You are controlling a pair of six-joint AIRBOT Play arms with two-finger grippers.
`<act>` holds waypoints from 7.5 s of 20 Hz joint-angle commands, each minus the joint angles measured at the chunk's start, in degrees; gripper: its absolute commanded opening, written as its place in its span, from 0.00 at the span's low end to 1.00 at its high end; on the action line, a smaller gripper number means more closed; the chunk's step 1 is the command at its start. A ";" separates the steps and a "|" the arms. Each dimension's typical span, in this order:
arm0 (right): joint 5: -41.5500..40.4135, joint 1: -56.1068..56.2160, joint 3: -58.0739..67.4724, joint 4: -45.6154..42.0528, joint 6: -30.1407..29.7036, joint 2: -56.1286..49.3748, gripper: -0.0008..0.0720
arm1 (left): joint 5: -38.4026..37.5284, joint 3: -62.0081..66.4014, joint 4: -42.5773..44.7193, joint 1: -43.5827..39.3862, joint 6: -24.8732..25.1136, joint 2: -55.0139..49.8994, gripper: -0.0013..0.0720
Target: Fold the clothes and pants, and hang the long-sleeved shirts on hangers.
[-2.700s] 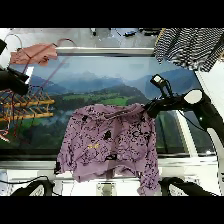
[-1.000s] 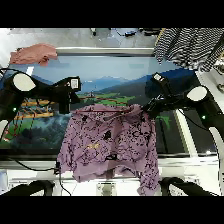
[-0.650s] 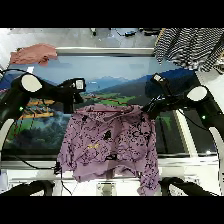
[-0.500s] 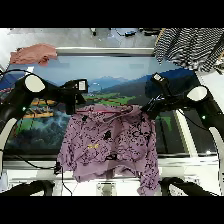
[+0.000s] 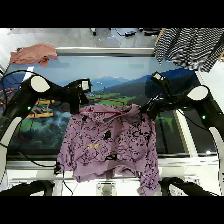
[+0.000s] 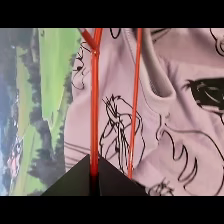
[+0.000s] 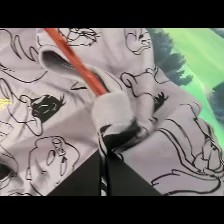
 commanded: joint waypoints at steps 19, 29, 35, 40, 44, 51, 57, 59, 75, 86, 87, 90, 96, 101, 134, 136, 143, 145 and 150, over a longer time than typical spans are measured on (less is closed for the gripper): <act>2.21 0.07 9.33 6.54 -2.67 0.04 0.05 | -2.54 -0.04 -9.09 -0.02 4.87 -1.97 0.05; 5.68 0.04 9.33 7.37 -3.80 0.07 0.05 | -0.94 -0.04 -8.17 3.48 2.23 -2.27 0.05; 6.23 0.04 10.67 10.10 -3.80 0.07 0.05 | 0.52 -0.04 -5.07 3.63 2.08 -2.25 0.05; 10.01 0.07 12.37 8.31 -3.69 0.00 0.05 | 2.19 -0.04 -5.25 3.76 0.72 -1.97 0.05; 10.08 0.07 12.37 6.29 -3.34 0.00 0.05 | 5.25 -0.04 -5.20 3.78 0.74 -0.61 0.05; 4.74 2.73 12.37 6.38 -3.63 0.00 0.05 | 5.88 -0.04 -5.14 0.44 1.09 -0.76 0.05; 0.15 5.05 14.08 8.37 -3.82 0.02 0.05 | 2.36 -0.07 0.17 -0.72 1.11 -1.40 0.05; 4.09 5.05 15.67 10.82 -3.80 0.02 0.05 | 4.52 -0.07 0.17 -0.55 0.68 -1.64 0.05; 4.09 6.47 16.35 9.73 -3.78 -0.04 0.05 | -0.33 -0.04 0.87 -2.93 5.35 -1.86 0.05; -0.11 6.78 16.35 2.89 -6.08 -0.57 0.05 | -6.29 -0.07 -5.38 -5.07 8.70 0.46 0.05; 0.74 7.45 16.35 4.59 -7.04 -0.55 0.05 | -5.99 -0.07 -5.33 -5.44 8.70 0.00 0.05; 3.56 11.63 16.35 4.37 -7.45 -0.42 0.05 | -3.13 -0.07 -5.20 -6.40 8.70 -1.81 0.05; 3.85 13.92 16.35 -5.53 -6.71 -0.42 0.05 | 0.79 -0.04 -5.86 -5.42 8.04 -2.75 0.05; 3.69 13.92 16.35 -7.37 -6.71 -0.39 0.05 | -0.76 -0.04 -5.90 -5.16 6.93 -2.75 0.05; -16.83 36.09 1.60 -64.02 84.17 2.12 0.56 | 4.70 -0.04 -9.97 -5.64 -8.31 -3.37 0.05; -14.58 36.09 1.60 -66.75 84.74 2.10 0.56 | 4.70 -0.04 -9.94 -5.64 -8.28 -3.37 0.05; -17.03 36.13 1.60 -68.13 85.20 2.05 0.13 | 4.68 -0.04 -9.97 -5.64 -8.28 -3.37 0.05; -18.01 36.13 1.60 -67.95 85.20 2.05 0.05 | 4.68 -0.04 -9.97 -5.64 -8.28 -3.37 0.05; -20.04 38.51 1.99 -66.18 81.64 2.21 0.05 | 4.24 -0.04 -9.90 -5.62 -8.09 -3.37 0.05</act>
